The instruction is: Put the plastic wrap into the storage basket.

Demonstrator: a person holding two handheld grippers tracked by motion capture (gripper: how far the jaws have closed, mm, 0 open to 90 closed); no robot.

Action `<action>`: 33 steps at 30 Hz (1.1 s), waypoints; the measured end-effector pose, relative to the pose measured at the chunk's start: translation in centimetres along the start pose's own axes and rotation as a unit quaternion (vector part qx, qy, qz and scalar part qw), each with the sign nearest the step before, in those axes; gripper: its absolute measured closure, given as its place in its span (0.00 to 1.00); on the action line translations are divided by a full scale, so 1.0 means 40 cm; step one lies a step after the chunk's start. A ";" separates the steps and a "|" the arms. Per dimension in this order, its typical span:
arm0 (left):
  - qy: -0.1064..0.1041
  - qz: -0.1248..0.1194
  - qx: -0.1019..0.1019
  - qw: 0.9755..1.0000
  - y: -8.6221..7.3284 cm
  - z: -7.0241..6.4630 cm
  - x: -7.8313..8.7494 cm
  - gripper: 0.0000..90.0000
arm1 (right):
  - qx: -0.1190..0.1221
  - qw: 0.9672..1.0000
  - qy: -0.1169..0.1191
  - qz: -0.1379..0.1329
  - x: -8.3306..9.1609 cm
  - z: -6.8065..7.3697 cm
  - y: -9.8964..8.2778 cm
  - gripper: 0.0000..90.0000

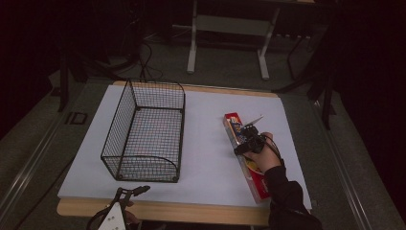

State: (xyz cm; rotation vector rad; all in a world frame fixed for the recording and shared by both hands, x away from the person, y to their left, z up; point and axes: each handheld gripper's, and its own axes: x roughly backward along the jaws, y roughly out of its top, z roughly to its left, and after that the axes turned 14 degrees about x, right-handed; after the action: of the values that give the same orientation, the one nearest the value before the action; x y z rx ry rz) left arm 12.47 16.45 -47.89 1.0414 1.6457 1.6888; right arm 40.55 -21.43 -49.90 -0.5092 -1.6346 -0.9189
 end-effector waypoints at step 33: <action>0.003 0.000 -0.003 1.000 0.000 -0.002 0.002 0.01 | 0.012 0.999 -0.043 -0.005 0.199 0.024 0.116 0.44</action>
State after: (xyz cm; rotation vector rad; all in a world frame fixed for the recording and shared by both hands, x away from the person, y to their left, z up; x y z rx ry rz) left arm 12.36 16.48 -47.86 1.0339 1.6446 1.6976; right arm 41.26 -19.01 -40.99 -0.5307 -1.7246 -0.8949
